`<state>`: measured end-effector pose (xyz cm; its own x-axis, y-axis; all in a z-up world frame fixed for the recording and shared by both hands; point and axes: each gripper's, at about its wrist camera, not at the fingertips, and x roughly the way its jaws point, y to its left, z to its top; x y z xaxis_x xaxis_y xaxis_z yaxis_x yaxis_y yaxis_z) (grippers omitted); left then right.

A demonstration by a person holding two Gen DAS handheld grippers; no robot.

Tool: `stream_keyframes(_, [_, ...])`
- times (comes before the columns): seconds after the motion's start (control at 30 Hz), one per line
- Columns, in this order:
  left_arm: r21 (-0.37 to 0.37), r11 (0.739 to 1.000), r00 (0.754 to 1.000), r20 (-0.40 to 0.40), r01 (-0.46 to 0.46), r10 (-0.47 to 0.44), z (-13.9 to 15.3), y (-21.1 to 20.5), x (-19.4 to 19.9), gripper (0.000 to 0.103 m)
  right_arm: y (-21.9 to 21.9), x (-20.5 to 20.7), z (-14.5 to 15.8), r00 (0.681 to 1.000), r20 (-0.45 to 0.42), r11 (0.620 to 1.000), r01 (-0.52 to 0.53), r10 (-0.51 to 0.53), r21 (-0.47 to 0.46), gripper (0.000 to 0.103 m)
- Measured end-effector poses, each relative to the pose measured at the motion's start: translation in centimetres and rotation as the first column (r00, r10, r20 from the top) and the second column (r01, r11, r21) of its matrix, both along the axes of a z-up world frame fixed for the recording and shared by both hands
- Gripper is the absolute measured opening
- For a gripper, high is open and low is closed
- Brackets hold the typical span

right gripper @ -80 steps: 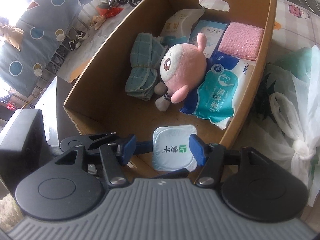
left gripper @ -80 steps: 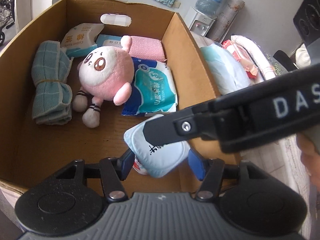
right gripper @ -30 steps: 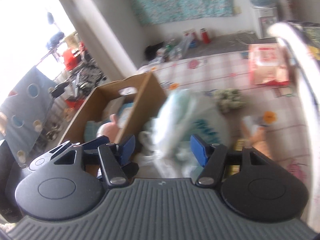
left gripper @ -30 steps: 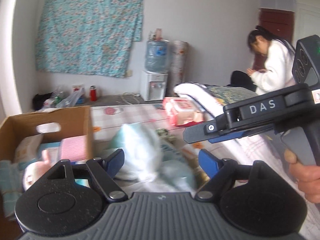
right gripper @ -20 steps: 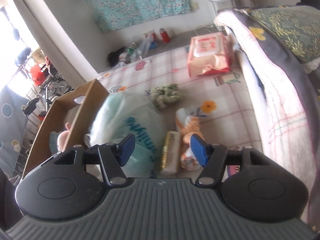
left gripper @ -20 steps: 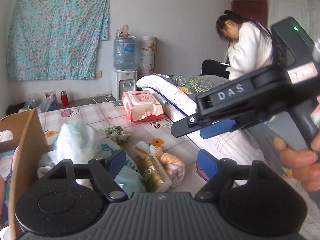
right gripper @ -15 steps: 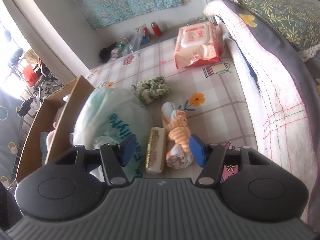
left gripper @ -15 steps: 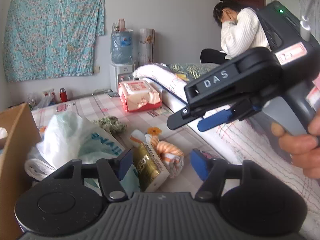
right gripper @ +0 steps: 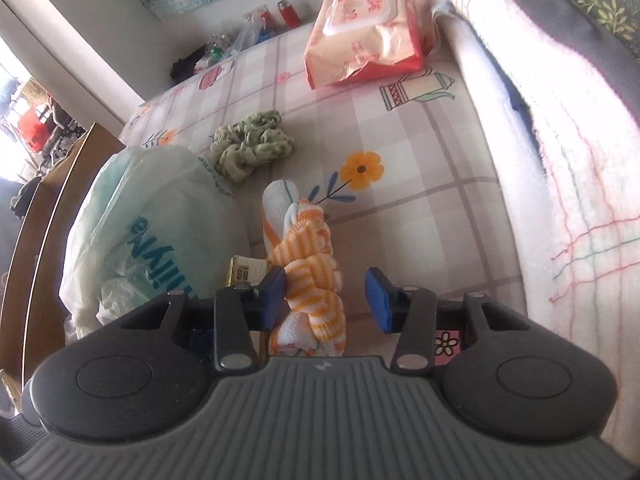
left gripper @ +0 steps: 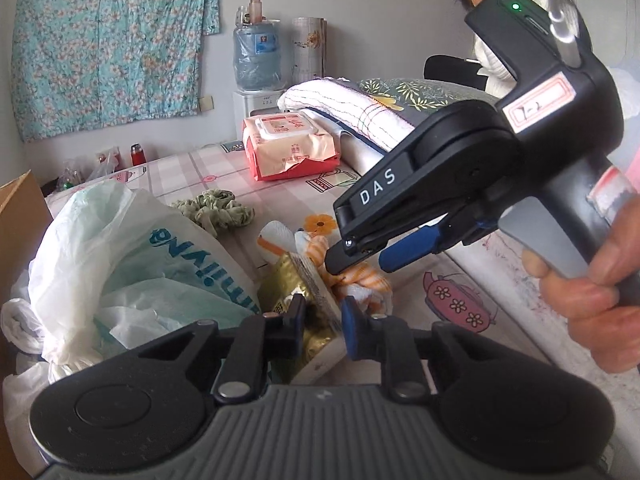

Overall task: Organize soft objects
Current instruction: 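Close the right gripper on the orange-striped rolled cloth and lift it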

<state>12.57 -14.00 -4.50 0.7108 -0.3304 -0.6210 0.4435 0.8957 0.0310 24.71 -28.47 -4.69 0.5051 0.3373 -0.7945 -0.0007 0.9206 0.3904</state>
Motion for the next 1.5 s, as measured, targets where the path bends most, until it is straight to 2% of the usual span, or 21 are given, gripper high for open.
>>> stream_keyframes(0.07, [0.008, 1.000, 1.000, 0.004, 0.006, -0.006, 0.0, -0.2, -0.2, 0.021, -0.1, -0.2, 0.0, 1.000, 0.004, 1.000, -0.003, 0.003, 0.004, 0.032])
stream_keyframes(0.17, [0.013, 1.000, 1.000, 0.002, 0.014, -0.014, 0.1, -0.3, -0.4, 0.021, -0.2, -0.8, 0.5, 1.000, 0.005, 1.000, -0.001, 0.001, -0.014, 0.023])
stream_keyframes(0.3, [0.019, 1.000, 1.000, -0.002, 0.015, -0.015, 0.2, -0.2, -0.9, 0.021, -0.7, -2.1, 0.5, 1.000, -0.008, 0.999, 0.009, -0.009, -0.037, 0.021])
stream_keyframes(0.43, [0.022, 0.999, 0.999, -0.001, 0.035, -0.035, 0.3, -0.2, -1.8, 0.023, -1.5, -3.3, 0.0, 0.999, -0.029, 0.999, 0.029, -0.029, -0.016, 0.021])
stream_keyframes(0.6, [0.039, 0.998, 0.998, 0.009, 0.054, -0.055, 0.3, -0.6, -2.5, 0.025, -2.6, -3.4, 0.5, 0.998, -0.017, 0.995, 0.063, -0.061, 0.084, 0.023])
stream_keyframes(0.7, [0.036, 0.998, 0.998, 0.003, 0.057, -0.057, 0.0, -0.8, -2.5, 0.026, -2.4, -2.8, 0.9, 0.998, 0.001, 0.994, 0.063, -0.063, 0.095, 0.034])
stream_keyframes(0.77, [0.033, 0.998, 0.998, -0.006, 0.055, -0.055, -0.3, -0.8, -2.3, 0.026, -2.0, -2.3, 0.7, 0.999, 0.001, 0.994, 0.051, -0.051, 0.100, 0.045])
stream_keyframes(0.87, [0.018, 0.998, 0.998, -0.022, 0.057, -0.057, -0.7, -0.8, -1.9, 0.026, -1.1, -1.5, 0.0, 0.999, -0.006, 0.997, 0.033, -0.032, 0.071, 0.050])
stream_keyframes(0.97, [0.010, 0.998, 0.998, -0.032, 0.063, -0.063, -0.9, -0.7, -1.6, 0.027, -0.8, -1.2, -1.2, 0.998, -0.045, 0.998, 0.040, -0.037, 0.050, 0.049])
stream_keyframes(1.07, [-0.005, 0.997, 0.996, -0.055, 0.073, -0.073, -1.0, -0.4, -1.5, 0.029, -1.0, -1.8, -1.9, 0.997, -0.057, 0.997, 0.059, -0.057, 0.045, 0.038])
stream_keyframes(1.17, [-0.036, 0.995, 0.992, -0.089, 0.092, -0.095, -1.0, 0.0, -2.0, 0.041, -1.6, -3.0, -1.7, 0.994, -0.069, 0.994, 0.091, -0.087, 0.055, 0.037])
stream_keyframes(1.33, [-0.067, 0.985, 0.980, -0.107, 0.160, -0.167, -0.8, 0.1, -4.1, 0.067, -2.0, -5.8, -1.8, 0.989, -0.099, 0.990, 0.115, -0.107, 0.082, 0.037])
stream_keyframes(1.5, [-0.092, 0.975, 0.965, -0.150, 0.202, -0.214, -0.9, 0.2, -6.1, 0.076, -1.7, -8.9, -2.1, 0.983, -0.139, 0.982, 0.136, -0.118, 0.130, 0.039])
